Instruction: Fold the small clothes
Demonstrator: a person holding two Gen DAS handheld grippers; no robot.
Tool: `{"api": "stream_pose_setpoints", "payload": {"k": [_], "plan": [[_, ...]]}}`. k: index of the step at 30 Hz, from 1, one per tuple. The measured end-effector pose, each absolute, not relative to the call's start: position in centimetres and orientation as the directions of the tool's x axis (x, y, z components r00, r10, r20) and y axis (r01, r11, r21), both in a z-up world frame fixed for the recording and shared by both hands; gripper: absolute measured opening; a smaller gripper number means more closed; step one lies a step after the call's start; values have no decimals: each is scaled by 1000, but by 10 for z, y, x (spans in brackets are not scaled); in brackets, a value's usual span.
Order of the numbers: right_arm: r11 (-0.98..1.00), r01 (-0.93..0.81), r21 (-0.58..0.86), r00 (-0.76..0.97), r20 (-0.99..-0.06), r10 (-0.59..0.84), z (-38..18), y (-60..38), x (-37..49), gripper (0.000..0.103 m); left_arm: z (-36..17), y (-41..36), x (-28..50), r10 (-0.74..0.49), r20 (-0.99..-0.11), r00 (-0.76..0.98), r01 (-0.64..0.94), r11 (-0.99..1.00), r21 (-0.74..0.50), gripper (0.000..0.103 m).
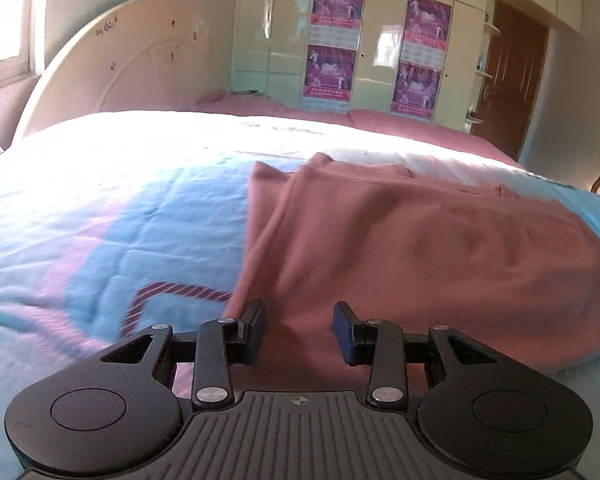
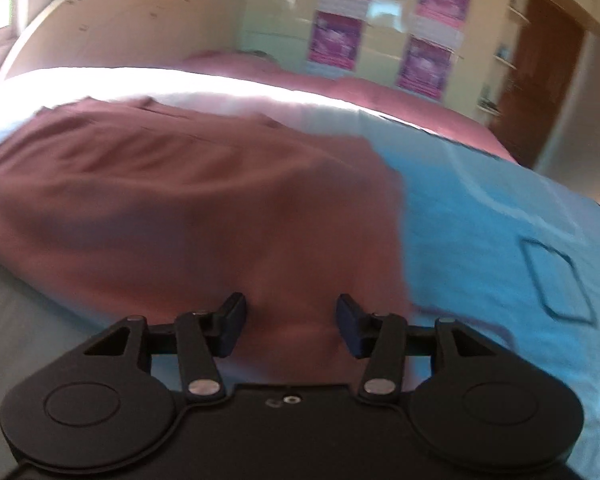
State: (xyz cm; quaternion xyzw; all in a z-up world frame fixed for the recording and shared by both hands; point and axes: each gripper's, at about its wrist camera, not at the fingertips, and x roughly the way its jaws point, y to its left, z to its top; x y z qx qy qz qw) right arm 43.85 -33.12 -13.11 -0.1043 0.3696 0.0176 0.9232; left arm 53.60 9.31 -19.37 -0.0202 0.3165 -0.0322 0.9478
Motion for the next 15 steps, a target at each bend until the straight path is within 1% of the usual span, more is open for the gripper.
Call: {"api": "stream_pose_setpoints", "payload": {"k": [2,3,4,5,7,8,9,13,15], "plan": [[980,-44,-192,715,-691,-103,-134,-341,434,48,-194,89,532,-50,-609,791,29,999,-45,38],[985,-22,-170,710,-697,-105,-132,-345,433,45,-190,85,530,-51,-606,794,30,999,-44,38],[988,-2,-155,709,-697,-108,-129,-342,434,41,-185,76,525,-70,-592,803,55,998,-42,38],[991,9,-137,724,-682,-101,-122,-336,432,41,-181,62,520,-93,-577,812,96,995,-26,38],[995,-48,-92,769,-639,-23,-109,-313,427,40,-177,32,516,-139,-565,813,174,985,8,38],[993,-88,-77,772,-635,19,-107,-298,428,40,-177,17,517,-160,-568,807,201,979,10,38],[990,-124,-63,764,-643,55,-109,-283,431,40,-179,3,518,-183,-576,797,225,974,2,38],[977,-210,-47,718,-686,121,-126,-231,446,42,-188,-32,527,-198,-630,751,250,968,-6,38],[972,-230,-43,685,-717,131,-138,-216,451,45,-192,-40,525,-172,-649,741,245,969,23,38]]}}
